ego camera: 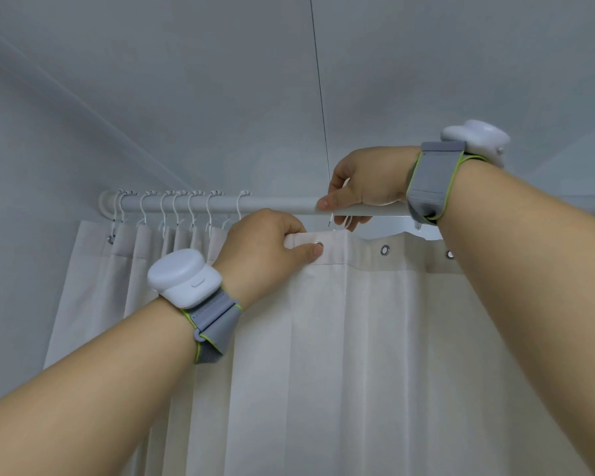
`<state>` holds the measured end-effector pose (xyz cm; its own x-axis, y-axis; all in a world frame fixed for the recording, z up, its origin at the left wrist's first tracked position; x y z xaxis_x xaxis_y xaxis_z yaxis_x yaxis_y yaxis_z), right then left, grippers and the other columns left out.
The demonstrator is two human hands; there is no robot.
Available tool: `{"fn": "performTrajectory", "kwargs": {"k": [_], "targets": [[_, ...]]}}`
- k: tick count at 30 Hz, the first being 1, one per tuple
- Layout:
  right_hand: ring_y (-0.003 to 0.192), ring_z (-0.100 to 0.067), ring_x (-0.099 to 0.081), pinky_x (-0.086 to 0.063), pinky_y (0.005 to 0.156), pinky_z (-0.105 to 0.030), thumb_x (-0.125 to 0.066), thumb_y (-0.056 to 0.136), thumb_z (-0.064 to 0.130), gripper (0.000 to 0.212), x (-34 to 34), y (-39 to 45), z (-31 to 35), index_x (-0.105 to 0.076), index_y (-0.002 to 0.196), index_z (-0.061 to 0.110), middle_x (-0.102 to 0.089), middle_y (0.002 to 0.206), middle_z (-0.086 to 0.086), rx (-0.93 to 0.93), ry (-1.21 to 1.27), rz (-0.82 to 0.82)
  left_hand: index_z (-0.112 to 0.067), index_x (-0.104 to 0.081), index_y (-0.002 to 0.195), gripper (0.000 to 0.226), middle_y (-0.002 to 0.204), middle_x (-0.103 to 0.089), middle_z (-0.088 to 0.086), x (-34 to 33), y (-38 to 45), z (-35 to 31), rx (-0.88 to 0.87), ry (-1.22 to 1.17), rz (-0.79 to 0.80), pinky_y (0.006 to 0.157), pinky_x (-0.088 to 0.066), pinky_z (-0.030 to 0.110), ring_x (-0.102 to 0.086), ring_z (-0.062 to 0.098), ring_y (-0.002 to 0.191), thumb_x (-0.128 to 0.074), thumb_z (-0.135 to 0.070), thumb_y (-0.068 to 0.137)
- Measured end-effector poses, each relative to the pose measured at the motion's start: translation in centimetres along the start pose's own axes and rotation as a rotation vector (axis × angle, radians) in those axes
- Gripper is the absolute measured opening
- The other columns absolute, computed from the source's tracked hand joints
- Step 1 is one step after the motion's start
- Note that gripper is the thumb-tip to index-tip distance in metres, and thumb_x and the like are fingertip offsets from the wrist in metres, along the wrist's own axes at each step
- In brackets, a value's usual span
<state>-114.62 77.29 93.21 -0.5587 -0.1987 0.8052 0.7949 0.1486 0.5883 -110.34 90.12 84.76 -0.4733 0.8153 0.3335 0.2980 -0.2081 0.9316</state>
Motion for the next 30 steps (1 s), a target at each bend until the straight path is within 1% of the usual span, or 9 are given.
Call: {"fn": "performTrajectory", "kwargs": {"k": [2, 4, 7, 12, 16, 20, 22, 26, 30], "targets": [[0.082, -0.019, -0.073, -0.056, 0.081, -0.032, -0.064, 0.086, 0.044, 0.045, 0.2, -0.1, -0.1, -0.067, 0.101, 0.002, -0.076, 0.088, -0.005, -0.007, -0.083, -0.004, -0.024, -0.059, 0.065, 0.022, 0.056, -0.048, -0.011, -0.3, 0.3, 0.1, 0.02, 0.009, 0.01, 0.057, -0.031, 0.026, -0.043, 0.006, 0.055, -0.069, -0.036, 0.082], [0.081, -0.012, -0.069, -0.049, 0.071, -0.022, -0.059, 0.083, 0.058, 0.051, 0.6, -0.2, -0.1, -0.071, 0.096, 0.009, -0.076, 0.085, 0.004, -0.037, -0.256, -0.025, -0.026, -0.058, 0.064, 0.023, 0.059, -0.049, -0.011, -0.7, 0.8, 0.2, 0.048, 0.015, 0.032, 0.062, -0.033, 0.027, -0.045, 0.011, 0.06, -0.068, -0.037, 0.082], [0.069, -0.012, -0.057, -0.037, 0.056, -0.022, -0.057, 0.077, 0.069, 0.06, 1.0, -0.1, -0.3, -0.073, 0.087, 0.012, -0.074, 0.082, 0.008, -0.083, -0.381, -0.06, -0.027, -0.056, 0.06, 0.026, 0.061, -0.052, -0.01, -1.5, 1.3, -0.1, 0.081, -0.011, 0.059, 0.065, -0.035, 0.028, -0.048, 0.018, 0.066, -0.068, -0.037, 0.082], [0.067, -0.014, -0.055, -0.037, 0.054, -0.022, -0.063, 0.069, 0.071, 0.059, 1.3, 0.0, -0.3, -0.075, 0.082, 0.015, -0.072, 0.078, 0.007, -0.065, -0.388, -0.09, -0.028, -0.054, 0.058, 0.029, 0.064, -0.053, -0.008, -2.1, 1.6, -0.4, 0.092, -0.003, 0.056, 0.075, -0.041, 0.033, -0.054, 0.023, 0.077, -0.066, -0.037, 0.083], [0.07, -0.016, -0.051, -0.037, 0.058, -0.024, -0.068, 0.066, 0.069, 0.045, 1.4, -0.3, -0.2, -0.075, 0.075, 0.025, -0.065, 0.08, 0.002, 0.005, -0.345, -0.132, -0.025, -0.068, 0.076, 0.018, 0.074, -0.06, -0.003, -2.5, 1.9, -0.2, 0.088, -0.017, 0.097, 0.085, -0.045, 0.038, -0.061, 0.029, 0.089, -0.06, -0.036, 0.088], [0.07, -0.015, -0.052, -0.04, 0.063, -0.025, -0.07, 0.063, 0.069, 0.046, 1.4, -0.5, -0.1, -0.076, 0.076, 0.025, -0.064, 0.076, 0.005, 0.006, -0.333, -0.132, -0.023, -0.07, 0.083, 0.018, 0.071, -0.058, -0.008, -2.4, 2.0, -0.2, 0.069, -0.021, 0.106, 0.076, -0.043, 0.032, -0.054, 0.021, 0.079, -0.058, -0.034, 0.09], [0.066, -0.01, -0.054, -0.04, 0.059, -0.023, -0.07, 0.067, 0.066, 0.045, 1.4, -0.6, -0.1, -0.076, 0.081, 0.023, -0.07, 0.076, 0.011, -0.006, -0.311, -0.109, -0.023, -0.066, 0.075, 0.019, 0.069, -0.056, -0.006, -2.3, 2.0, -0.3, 0.073, -0.04, 0.075, 0.07, -0.039, 0.029, -0.051, 0.018, 0.075, -0.059, -0.032, 0.09], [0.066, -0.004, -0.06, -0.038, 0.057, -0.021, -0.072, 0.071, 0.059, 0.045, 1.0, -0.5, -0.3, -0.075, 0.088, 0.017, -0.076, 0.08, 0.006, -0.012, -0.209, -0.097, -0.023, -0.057, 0.061, 0.028, 0.06, -0.051, -0.006, -2.6, 1.8, -0.6, 0.113, -0.109, -0.006, 0.064, -0.035, 0.026, -0.049, 0.02, 0.069, -0.06, -0.026, 0.089], [0.071, -0.004, -0.059, -0.04, 0.062, -0.02, -0.072, 0.073, 0.056, 0.043, 0.9, -0.5, -0.4, -0.076, 0.088, 0.016, -0.076, 0.078, 0.006, -0.026, -0.167, -0.087, -0.012, -0.069, 0.075, 0.02, 0.071, -0.061, 0.005, -2.9, 1.7, -0.5, 0.124, -0.18, -0.077, 0.064, -0.037, 0.028, -0.056, 0.025, 0.074, -0.06, -0.024, 0.088]]}}
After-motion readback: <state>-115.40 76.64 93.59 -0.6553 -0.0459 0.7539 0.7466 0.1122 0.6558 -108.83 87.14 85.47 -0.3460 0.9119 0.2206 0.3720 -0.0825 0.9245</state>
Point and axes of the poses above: each hand's wrist, its own y-axis towards the middle knuckle, its own x-axis out of the back of the hand, z = x × y, the point moved 5 cm from there along y, towards the middle knuckle
